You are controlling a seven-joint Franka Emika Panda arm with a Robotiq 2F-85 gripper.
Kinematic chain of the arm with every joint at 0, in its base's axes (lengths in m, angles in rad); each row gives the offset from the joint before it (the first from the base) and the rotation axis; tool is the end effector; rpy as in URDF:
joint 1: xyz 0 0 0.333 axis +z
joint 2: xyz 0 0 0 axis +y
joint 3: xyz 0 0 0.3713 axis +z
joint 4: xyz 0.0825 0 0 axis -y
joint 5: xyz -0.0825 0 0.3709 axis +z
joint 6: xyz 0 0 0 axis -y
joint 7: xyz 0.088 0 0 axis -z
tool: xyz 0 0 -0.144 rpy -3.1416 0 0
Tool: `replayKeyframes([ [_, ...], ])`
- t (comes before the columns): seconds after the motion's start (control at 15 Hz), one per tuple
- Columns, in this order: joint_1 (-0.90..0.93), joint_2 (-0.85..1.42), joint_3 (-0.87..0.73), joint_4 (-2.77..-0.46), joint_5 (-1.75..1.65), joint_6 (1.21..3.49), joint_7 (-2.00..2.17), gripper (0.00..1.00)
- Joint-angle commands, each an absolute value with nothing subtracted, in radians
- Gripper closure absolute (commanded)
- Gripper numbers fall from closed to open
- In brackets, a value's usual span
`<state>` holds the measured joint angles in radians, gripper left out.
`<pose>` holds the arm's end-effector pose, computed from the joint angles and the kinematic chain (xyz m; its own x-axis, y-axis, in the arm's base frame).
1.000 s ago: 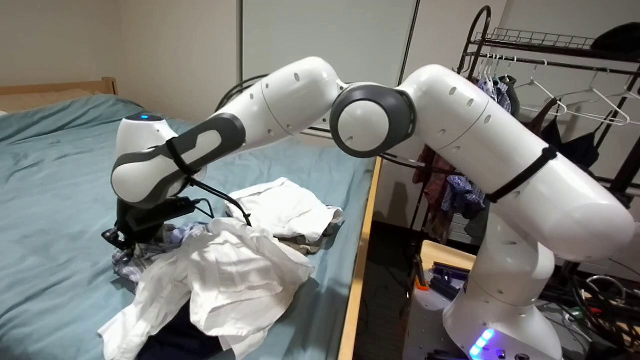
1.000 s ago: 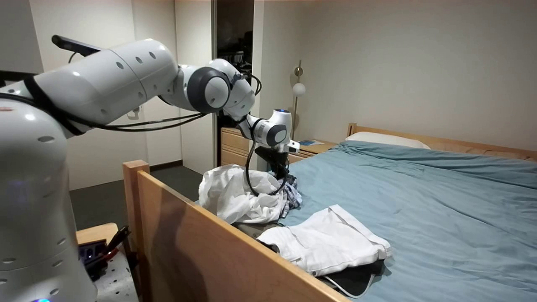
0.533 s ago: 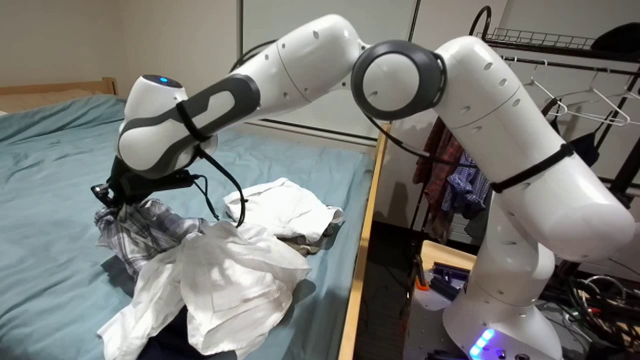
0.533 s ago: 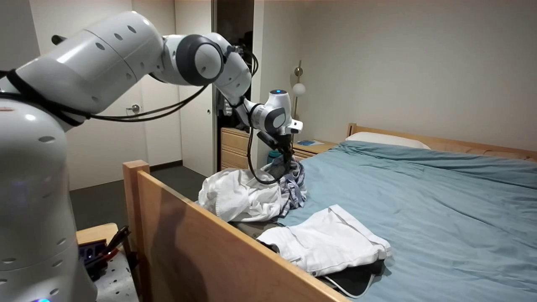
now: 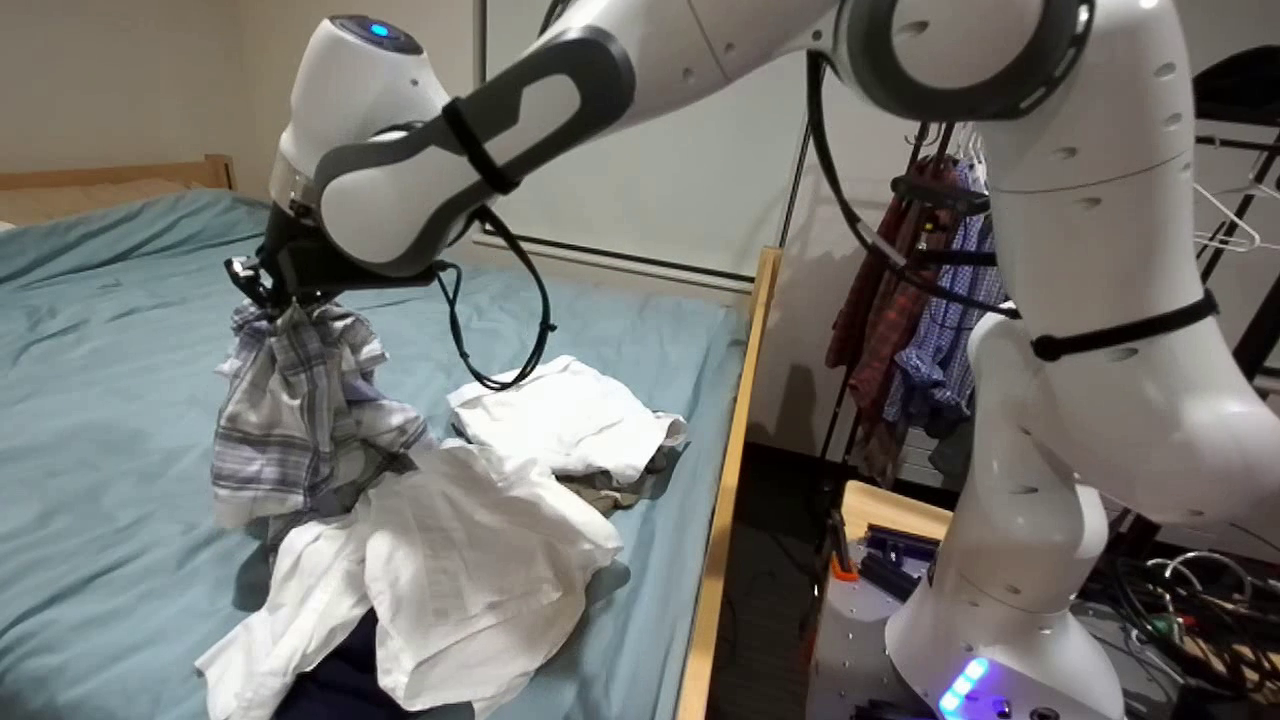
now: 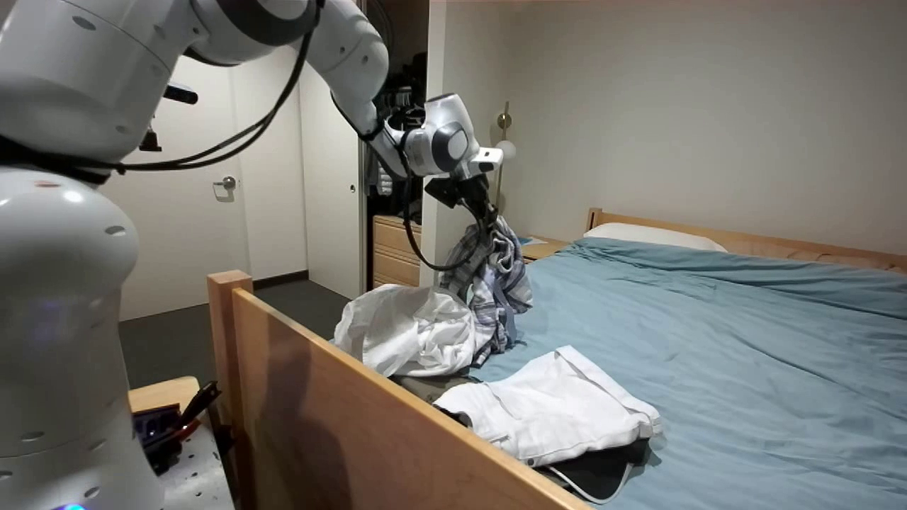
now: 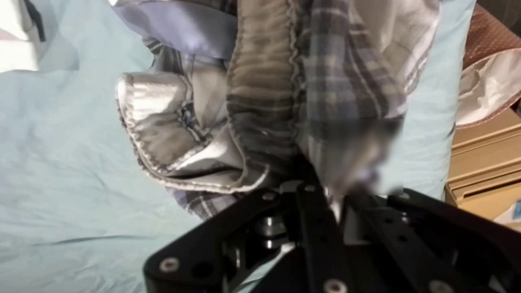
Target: Move one white object from the right heap to the left, then get the blue-white object and fold it on top of the left heap
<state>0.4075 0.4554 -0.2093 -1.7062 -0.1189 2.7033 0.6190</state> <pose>0.7203 0.1708 0.4198 0.8080 -0.2738 0.5217 -0.2361 -0.9617 -0.1391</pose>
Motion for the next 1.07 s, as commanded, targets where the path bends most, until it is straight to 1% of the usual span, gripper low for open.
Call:
replayKeyframes([
  [0.0, 0.476, 0.233, -0.276, -1.892, -0.304, 2.730, 0.807, 0.94],
  [0.13, 0.485, 0.135, -0.278, -1.935, -0.456, 2.712, 0.951, 0.94],
  [0.2, 0.544, 0.090, -0.334, -1.955, -0.503, 2.701, 1.011, 0.94],
  [0.47, 0.585, -0.120, -0.310, -2.041, -0.743, 2.553, 1.240, 0.94],
  [0.53, 0.435, -0.178, -0.129, -2.078, -0.745, 2.498, 1.226, 0.94],
  [0.8, 0.336, -0.390, 0.081, -2.237, -0.600, 2.319, 1.126, 0.94],
  [0.93, 0.334, -0.474, 0.149, -2.309, -0.465, 2.236, 1.040, 0.94],
  [1.0, 0.331, -0.475, 0.169, -2.325, -0.397, 2.198, 0.992, 0.94],
])
